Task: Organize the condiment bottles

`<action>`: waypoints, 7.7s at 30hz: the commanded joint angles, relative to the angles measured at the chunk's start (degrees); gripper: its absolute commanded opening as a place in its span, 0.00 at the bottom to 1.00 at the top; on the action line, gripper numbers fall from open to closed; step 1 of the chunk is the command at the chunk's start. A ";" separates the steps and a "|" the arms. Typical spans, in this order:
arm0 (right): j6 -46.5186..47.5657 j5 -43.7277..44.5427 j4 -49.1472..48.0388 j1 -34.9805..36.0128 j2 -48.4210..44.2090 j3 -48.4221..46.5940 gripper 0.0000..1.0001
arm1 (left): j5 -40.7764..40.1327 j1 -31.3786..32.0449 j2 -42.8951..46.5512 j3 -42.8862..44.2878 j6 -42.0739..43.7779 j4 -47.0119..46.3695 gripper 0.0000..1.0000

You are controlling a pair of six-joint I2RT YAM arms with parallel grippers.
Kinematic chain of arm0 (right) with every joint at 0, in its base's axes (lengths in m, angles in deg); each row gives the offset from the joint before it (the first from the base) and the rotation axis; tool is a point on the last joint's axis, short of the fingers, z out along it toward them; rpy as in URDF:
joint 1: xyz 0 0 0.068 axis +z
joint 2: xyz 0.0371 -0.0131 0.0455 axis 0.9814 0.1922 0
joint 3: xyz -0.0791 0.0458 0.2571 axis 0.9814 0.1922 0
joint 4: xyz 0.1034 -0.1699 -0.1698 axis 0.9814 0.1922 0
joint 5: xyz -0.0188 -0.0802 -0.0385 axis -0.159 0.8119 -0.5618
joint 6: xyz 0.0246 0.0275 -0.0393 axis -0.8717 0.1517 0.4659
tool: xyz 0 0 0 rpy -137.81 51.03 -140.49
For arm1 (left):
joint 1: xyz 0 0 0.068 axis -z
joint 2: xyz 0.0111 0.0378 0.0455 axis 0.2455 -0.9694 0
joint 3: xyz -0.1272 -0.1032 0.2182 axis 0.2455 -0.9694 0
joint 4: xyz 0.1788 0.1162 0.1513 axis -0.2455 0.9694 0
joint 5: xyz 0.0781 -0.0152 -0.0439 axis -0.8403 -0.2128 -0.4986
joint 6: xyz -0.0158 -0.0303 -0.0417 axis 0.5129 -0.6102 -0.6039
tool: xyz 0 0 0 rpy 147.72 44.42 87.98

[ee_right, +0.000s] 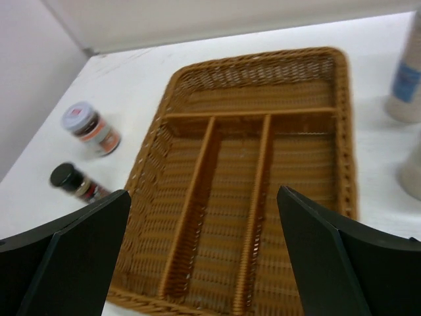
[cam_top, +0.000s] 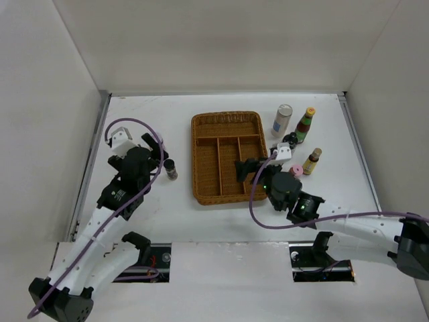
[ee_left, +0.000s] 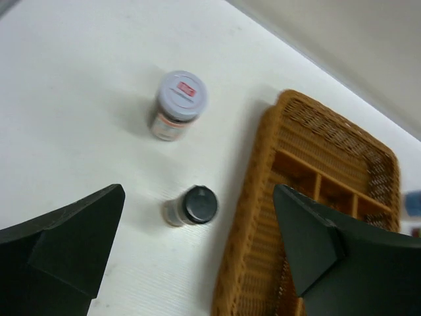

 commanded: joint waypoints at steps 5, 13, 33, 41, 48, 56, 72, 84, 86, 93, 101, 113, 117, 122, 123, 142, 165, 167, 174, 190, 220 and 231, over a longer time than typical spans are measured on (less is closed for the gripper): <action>1.11 -4.15 -11.57 3.12 2.52 1.99 1.00 | -2.79 -7.69 -4.67 1.65 3.72 -1.78 1.00; 0.32 -8.80 -12.62 2.86 5.50 2.08 1.00 | -5.17 -9.54 -13.55 1.74 7.86 -14.09 1.00; -1.53 -16.90 -10.86 0.40 9.90 0.41 0.70 | 1.69 -13.14 -39.91 11.84 13.74 -21.92 0.81; -1.53 -16.81 -10.95 0.40 10.96 -0.03 0.73 | 3.09 -14.81 -48.88 15.54 13.84 -22.62 0.77; -1.88 -16.63 -11.39 -0.74 10.34 0.76 0.74 | 3.27 -15.34 -51.88 17.03 13.66 -24.21 0.55; -1.97 -16.98 -11.39 -1.36 9.81 1.11 0.75 | 3.44 -15.16 -51.00 15.01 13.14 -23.94 0.70; -2.14 -16.63 -12.36 -3.20 7.88 2.69 0.75 | 2.38 -12.71 -39.67 21.49 13.13 -24.57 0.30; -4.78 -17.51 -12.27 -11.81 1.20 6.73 0.75 | 8.71 -1.11 -56.96 46.11 14.54 -23.24 0.31; -5.22 -17.60 -12.10 -12.78 0.94 7.00 0.75 | 9.07 -0.05 -60.21 48.93 14.72 -23.68 0.31; -5.66 -17.69 -11.92 -14.62 0.85 7.61 0.76 | 11.27 1.18 -68.48 53.86 14.63 -23.86 0.30; -6.10 -17.51 -11.92 -15.86 1.29 8.14 0.77 | 10.13 1.10 -68.84 47.19 14.98 -26.22 0.29; -6.19 -9.97 9.24 -19.02 -11.79 1.64 0.86 | 7.75 2.94 -61.30 34.45 16.39 -34.38 0.90; -6.18 0.04 20.66 -17.97 -16.46 0.06 0.83 | 7.58 4.69 -52.26 26.99 17.35 -43.43 0.99; -10.91 9.28 40.51 -14.72 -16.47 -3.10 0.86 | 6.52 6.98 -38.63 15.73 17.09 -54.17 1.00; -13.02 10.77 44.82 -14.19 -15.86 -3.89 0.88 | 6.26 7.42 -37.04 14.32 17.00 -54.88 1.00; -21.57 4.55 51.29 -12.43 -7.15 -3.64 0.79 | 0.54 16.91 -14.88 -16.36 10.06 -58.84 0.99; 4.80 -12.23 18.15 -19.72 27.80 -45.89 0.52 | 4.50 18.50 -9.87 -25.86 9.71 -68.95 0.98; 4.89 -14.25 16.92 -21.30 35.70 -52.73 0.52 | 4.41 18.85 -9.87 -26.47 9.71 -69.30 0.99; 6.56 -16.37 16.56 -24.20 54.53 -71.99 0.53 | 4.94 19.37 -9.96 -26.30 9.53 -69.03 0.99; 3.13 -17.34 21.13 -24.21 63.95 -70.79 0.66 | 4.15 18.76 -9.87 -26.74 9.18 -69.03 0.99; 2.07 -5.73 36.51 -34.66 19.03 -28.42 0.92 | 5.03 19.38 -12.15 -25.95 9.00 -69.56 0.99; 1.55 -10.21 35.37 -38.62 27.99 -31.49 0.93 | 5.03 19.55 -13.20 -25.95 8.92 -69.56 0.99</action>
